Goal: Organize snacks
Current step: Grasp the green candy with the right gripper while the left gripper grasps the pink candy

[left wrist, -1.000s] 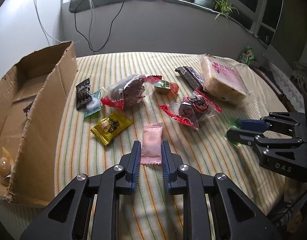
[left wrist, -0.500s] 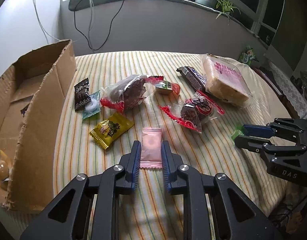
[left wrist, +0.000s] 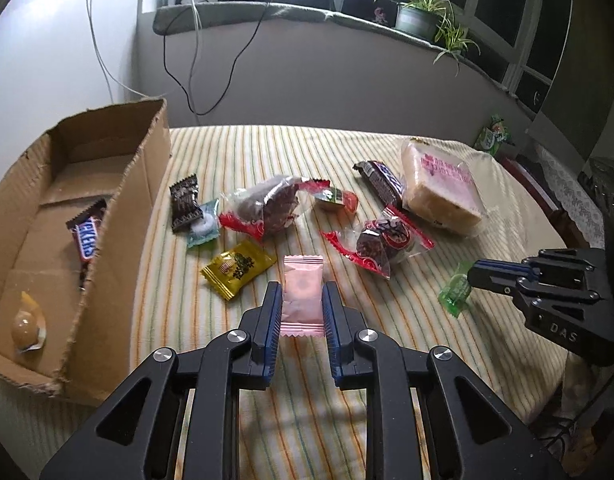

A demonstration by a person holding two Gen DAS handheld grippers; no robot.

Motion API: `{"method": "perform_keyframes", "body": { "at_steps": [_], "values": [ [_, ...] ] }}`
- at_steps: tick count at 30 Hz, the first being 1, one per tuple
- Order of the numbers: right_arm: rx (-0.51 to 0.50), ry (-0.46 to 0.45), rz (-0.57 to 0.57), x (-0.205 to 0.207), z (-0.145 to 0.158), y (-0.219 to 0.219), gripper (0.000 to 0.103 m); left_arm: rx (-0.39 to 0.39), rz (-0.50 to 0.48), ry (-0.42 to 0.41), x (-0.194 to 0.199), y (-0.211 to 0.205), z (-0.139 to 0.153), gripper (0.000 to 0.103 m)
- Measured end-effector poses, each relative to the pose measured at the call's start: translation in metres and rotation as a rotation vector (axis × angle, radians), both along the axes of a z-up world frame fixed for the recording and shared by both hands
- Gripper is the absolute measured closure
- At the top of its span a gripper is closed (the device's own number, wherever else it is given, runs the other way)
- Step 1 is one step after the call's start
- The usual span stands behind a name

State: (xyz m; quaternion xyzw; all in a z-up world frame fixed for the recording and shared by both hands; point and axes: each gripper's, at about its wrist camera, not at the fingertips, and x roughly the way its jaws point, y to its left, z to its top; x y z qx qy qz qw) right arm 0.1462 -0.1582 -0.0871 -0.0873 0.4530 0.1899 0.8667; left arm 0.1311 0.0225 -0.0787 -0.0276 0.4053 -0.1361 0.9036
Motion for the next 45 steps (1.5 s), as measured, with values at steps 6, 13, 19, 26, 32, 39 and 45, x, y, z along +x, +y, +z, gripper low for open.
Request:
{"method": "perform_keyframes", "body": {
  "at_steps": [6,13,19,26,32,39,45],
  "values": [
    [0.031,0.043,-0.038,0.001,-0.007,-0.009,0.092,0.015,0.007,-0.007,-0.007,0.000,0.001,0.084],
    [0.040,0.064,-0.012,-0.004,-0.011,-0.017,0.080,0.002,0.008,-0.008,-0.009,0.002,0.000,0.084],
    [0.140,0.053,0.070,0.017,0.002,-0.012,0.061,0.002,0.013,-0.012,-0.013,0.002,0.002,0.084],
    [0.135,0.175,0.145,0.052,-0.011,0.002,0.061,0.004,0.028,-0.014,-0.021,0.007,0.003,0.084],
    [0.157,0.265,0.180,0.047,-0.018,-0.004,0.061,0.000,0.031,-0.008,-0.022,0.010,0.002,0.084],
    [0.055,0.221,0.256,0.015,-0.016,0.006,0.062,-0.002,0.029,-0.004,-0.025,0.008,0.000,0.084],
    [-0.095,0.111,0.263,0.005,-0.021,0.024,0.079,-0.007,0.034,-0.004,-0.031,0.009,0.001,0.084]
  ]
}}
